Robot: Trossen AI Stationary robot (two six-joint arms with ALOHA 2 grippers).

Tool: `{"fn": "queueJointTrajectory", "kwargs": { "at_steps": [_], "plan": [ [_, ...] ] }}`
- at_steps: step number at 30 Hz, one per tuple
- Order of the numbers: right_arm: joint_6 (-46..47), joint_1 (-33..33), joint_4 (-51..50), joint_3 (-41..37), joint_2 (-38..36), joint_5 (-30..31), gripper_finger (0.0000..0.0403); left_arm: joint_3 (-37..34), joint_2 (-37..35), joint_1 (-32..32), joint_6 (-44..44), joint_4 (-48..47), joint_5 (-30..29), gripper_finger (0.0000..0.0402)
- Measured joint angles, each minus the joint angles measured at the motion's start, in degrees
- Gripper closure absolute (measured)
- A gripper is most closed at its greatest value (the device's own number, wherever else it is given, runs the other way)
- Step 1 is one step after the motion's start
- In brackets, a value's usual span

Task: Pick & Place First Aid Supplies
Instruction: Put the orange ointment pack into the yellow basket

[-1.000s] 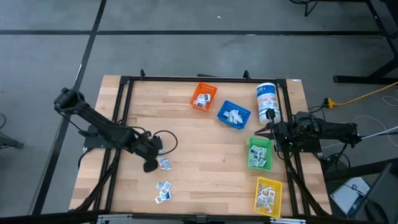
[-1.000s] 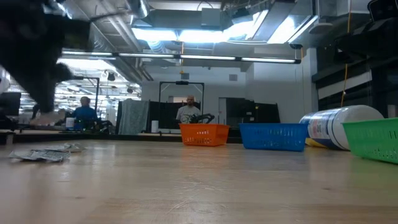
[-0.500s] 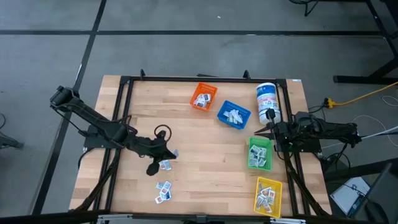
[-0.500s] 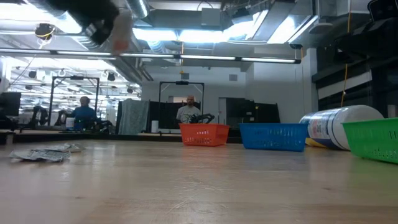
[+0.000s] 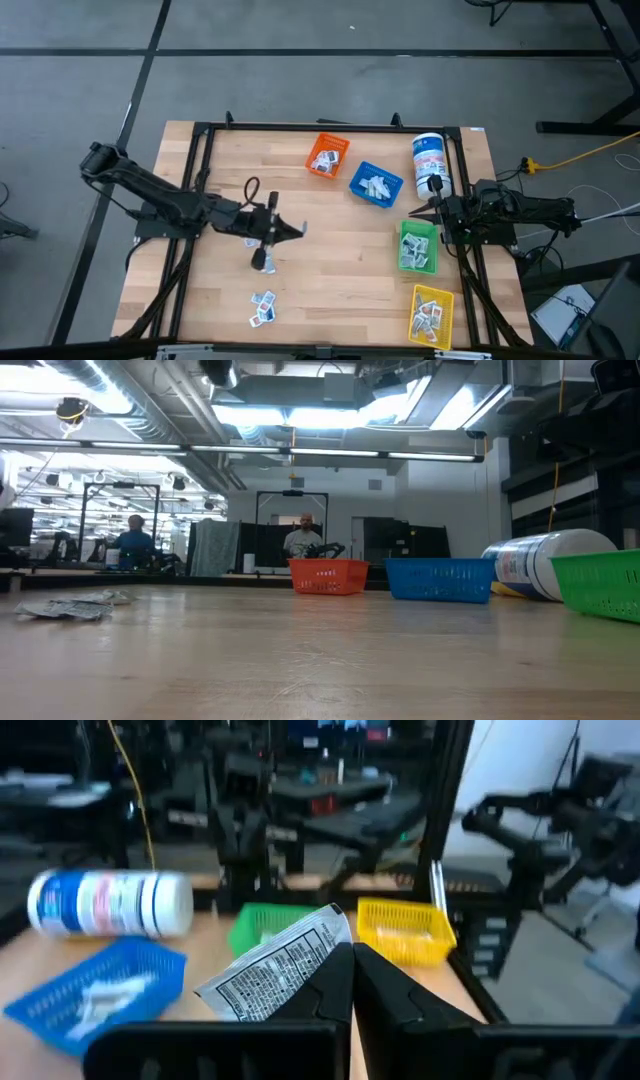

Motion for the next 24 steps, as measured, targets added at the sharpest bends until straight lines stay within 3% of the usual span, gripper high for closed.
{"fn": "queueJointTrajectory", "kwargs": {
  "at_steps": [10, 24],
  "plan": [
    [0.0, 0.0, 0.0, 0.0, 0.0, 0.0, 0.0377, 1.2, 15.6, 3.3, 1.1, 27.8, 13.4, 0.04],
    [0.0, 0.0, 0.0, 0.0, 0.0, 0.0, 0.0377, 27.1, 41.6, 3.8, 7.6, 26.8, 28.4, 0.04]
  ]
}}
